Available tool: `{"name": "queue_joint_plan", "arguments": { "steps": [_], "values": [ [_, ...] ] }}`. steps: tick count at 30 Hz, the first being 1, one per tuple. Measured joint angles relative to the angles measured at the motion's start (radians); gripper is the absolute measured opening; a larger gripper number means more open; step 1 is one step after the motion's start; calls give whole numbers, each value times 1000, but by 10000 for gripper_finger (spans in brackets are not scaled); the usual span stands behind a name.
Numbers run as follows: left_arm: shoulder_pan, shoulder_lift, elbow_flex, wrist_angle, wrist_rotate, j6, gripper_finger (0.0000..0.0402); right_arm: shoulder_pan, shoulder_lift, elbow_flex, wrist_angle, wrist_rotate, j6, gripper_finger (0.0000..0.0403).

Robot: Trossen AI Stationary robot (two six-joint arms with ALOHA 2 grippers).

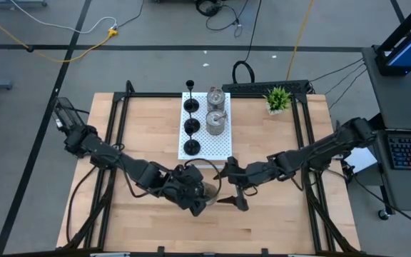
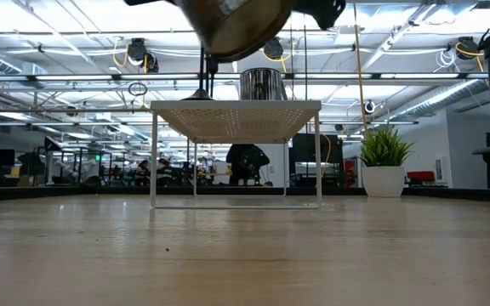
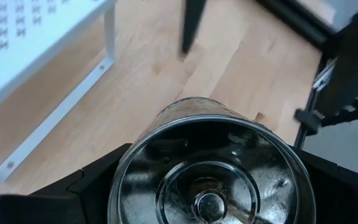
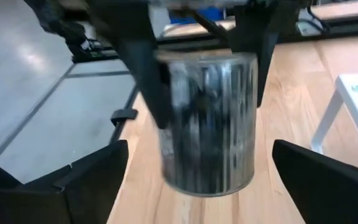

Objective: Pick & Place candle stick holders
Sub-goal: Put the silver scented candles on the shelf aligned with the other silver scented candles

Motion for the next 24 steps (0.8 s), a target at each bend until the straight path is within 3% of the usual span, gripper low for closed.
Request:
{"name": "queue_joint_plan", "arguments": {
  "steps": [11,24],
  "values": [
    [39,-2,0,84,1,73,349,-26,13,0,-30,-3,9,399],
    [89,-2,0,189,8,158,349,-65,73,0,-10,-86,84,400]
  ]
}}
